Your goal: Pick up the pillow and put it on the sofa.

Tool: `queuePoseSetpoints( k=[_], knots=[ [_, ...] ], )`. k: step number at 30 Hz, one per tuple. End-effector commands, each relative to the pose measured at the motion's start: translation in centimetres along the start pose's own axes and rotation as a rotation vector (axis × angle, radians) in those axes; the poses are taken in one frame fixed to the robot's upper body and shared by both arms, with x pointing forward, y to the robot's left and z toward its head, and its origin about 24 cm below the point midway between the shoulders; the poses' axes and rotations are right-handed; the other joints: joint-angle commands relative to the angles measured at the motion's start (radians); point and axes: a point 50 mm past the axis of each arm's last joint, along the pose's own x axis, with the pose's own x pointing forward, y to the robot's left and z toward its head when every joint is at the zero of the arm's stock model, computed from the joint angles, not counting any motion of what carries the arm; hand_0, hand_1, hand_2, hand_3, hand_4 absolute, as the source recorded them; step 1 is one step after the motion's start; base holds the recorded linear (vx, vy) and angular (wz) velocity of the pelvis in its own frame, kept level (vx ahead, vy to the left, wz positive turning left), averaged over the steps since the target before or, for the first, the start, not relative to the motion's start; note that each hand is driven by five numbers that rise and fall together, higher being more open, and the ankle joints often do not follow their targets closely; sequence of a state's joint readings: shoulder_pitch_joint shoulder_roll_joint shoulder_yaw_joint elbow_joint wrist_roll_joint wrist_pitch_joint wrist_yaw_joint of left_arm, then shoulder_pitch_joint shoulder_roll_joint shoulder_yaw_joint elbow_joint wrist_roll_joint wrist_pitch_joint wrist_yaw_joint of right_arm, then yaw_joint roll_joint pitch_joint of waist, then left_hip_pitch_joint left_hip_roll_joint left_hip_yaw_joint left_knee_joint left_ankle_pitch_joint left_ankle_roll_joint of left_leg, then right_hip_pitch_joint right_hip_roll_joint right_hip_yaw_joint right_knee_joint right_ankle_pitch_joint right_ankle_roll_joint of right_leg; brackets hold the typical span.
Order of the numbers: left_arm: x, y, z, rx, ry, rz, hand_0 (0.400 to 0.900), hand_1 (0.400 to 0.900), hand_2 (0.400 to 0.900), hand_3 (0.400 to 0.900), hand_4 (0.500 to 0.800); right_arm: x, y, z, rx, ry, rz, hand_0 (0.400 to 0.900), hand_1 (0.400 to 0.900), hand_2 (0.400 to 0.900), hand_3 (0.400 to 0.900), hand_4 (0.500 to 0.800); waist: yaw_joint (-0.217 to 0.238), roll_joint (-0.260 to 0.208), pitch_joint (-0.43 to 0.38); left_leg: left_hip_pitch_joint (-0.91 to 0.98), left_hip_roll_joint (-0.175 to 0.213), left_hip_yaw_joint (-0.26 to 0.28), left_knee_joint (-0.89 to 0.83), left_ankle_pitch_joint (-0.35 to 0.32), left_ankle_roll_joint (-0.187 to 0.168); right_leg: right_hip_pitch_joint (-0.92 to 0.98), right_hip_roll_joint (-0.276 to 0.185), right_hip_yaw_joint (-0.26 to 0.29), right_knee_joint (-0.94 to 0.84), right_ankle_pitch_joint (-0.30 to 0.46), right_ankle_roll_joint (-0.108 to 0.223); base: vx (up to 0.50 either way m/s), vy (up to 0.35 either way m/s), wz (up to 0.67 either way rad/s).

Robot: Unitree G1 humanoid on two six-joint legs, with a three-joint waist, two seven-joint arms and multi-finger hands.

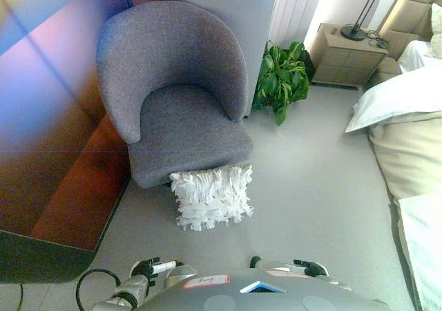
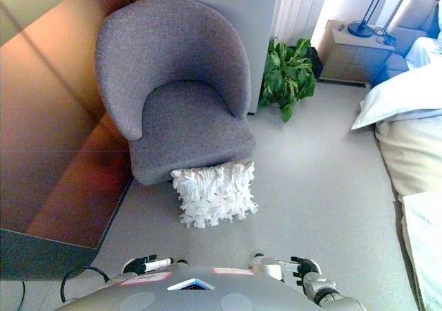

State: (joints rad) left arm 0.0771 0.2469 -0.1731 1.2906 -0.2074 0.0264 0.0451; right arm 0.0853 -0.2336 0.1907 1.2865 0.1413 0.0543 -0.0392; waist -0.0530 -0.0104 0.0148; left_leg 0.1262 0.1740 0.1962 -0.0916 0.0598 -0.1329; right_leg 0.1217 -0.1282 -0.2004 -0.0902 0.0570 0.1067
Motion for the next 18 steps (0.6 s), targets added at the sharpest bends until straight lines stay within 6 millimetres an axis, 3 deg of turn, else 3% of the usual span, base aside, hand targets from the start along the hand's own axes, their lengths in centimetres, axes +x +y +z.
queuePoseSetpoints(
  k=[1, 8, 9, 12, 13, 17, 18],
  knots=[
    [0.2, 0.8, 2.6, 0.027, -0.054, 0.025, 0.9, 0.9, 0.9, 0.9, 0.8, 0.2, -0.8, 3.3, -0.04, -0.065, -0.039, 0.9, 0.9, 0.9, 0.9, 0.8, 0.0, 0.02, 0.047, 0.041, -0.08, 0.022, 0.004, -0.063, 0.094, 0.004, 0.06, 0.004, 0.077, -0.078, -0.023, 0.02, -0.05, 0.0],
    [0.2, 1.0, 4.1, 0.022, -0.101, 0.031, 0.9, 0.9, 0.9, 0.9, 0.8, 0.1, -0.9, 4.3, -0.027, -0.089, -0.047, 0.9, 0.9, 0.9, 0.9, 0.8, -0.014, 0.01, 0.078, 0.002, -0.034, 0.011, 0.092, -0.055, 0.087, -0.062, 0.098, 0.048, 0.216, -0.144, -0.059, 0.0, -0.116, 0.07],
    [0.2, 1.1, 4.3, 0.0, -0.109, 0.039, 0.9, 0.9, 0.9, 0.9, 0.8, 0.1, -1.1, 4.5, -0.026, -0.098, -0.051, 0.9, 0.9, 0.9, 0.9, 0.8, -0.016, -0.004, 0.086, -0.014, -0.015, 0.021, 0.165, -0.063, 0.083, -0.069, 0.098, 0.052, 0.224, -0.146, -0.071, 0.01, -0.196, 0.1],
    [0.1, 1.3, 4.6, -0.056, -0.141, 0.048, 0.9, 0.9, 0.9, 0.9, 0.8, 0.1, -1.7, 5.0, -0.062, -0.128, -0.064, 0.9, 0.9, 0.9, 0.9, 0.8, 0.005, -0.036, 0.13, -0.166, 0.051, 0.033, 0.445, 0.017, 0.069, -0.05, 0.109, 0.05, 0.257, -0.165, -0.118, 0.08, -0.214, 0.04],
    [0.1, 1.3, 4.6, -0.059, -0.145, 0.048, 0.9, 0.9, 0.9, 0.9, 0.8, 0.0, -2.0, 5.1, -0.06, -0.13, -0.071, 0.9, 0.9, 0.9, 0.9, 0.8, 0.013, -0.033, 0.149, -0.202, 0.061, 0.039, 0.465, 0.019, 0.054, -0.028, 0.119, 0.049, 0.274, -0.191, -0.117, 0.22, -0.115, 0.01],
    [0.1, 1.7, 3.2, -0.086, -0.11, 0.055, 0.9, 0.9, 0.9, 0.9, 0.8, 0.0, -2.8, 4.9, -0.032, -0.148, -0.083, 0.9, 0.9, 0.9, 0.9, 0.8, 0.044, 0.001, 0.182, -0.239, 0.077, 0.122, 0.243, 0.134, 0.023, 0.054, 0.155, -0.003, 0.29, -0.244, -0.104, 0.34, 0.026, -0.04],
    [0.1, 1.7, 2.6, -0.087, -0.095, 0.057, 0.9, 0.9, 0.9, 0.9, 0.8, 0.0, -2.9, 4.6, -0.021, -0.152, -0.084, 0.9, 0.9, 0.9, 0.9, 0.8, 0.052, 0.009, 0.179, -0.252, 0.069, 0.125, 0.154, 0.158, 0.0, 0.088, 0.163, -0.004, 0.298, -0.288, -0.097, 0.47, 0.098, -0.12]
  ],
)
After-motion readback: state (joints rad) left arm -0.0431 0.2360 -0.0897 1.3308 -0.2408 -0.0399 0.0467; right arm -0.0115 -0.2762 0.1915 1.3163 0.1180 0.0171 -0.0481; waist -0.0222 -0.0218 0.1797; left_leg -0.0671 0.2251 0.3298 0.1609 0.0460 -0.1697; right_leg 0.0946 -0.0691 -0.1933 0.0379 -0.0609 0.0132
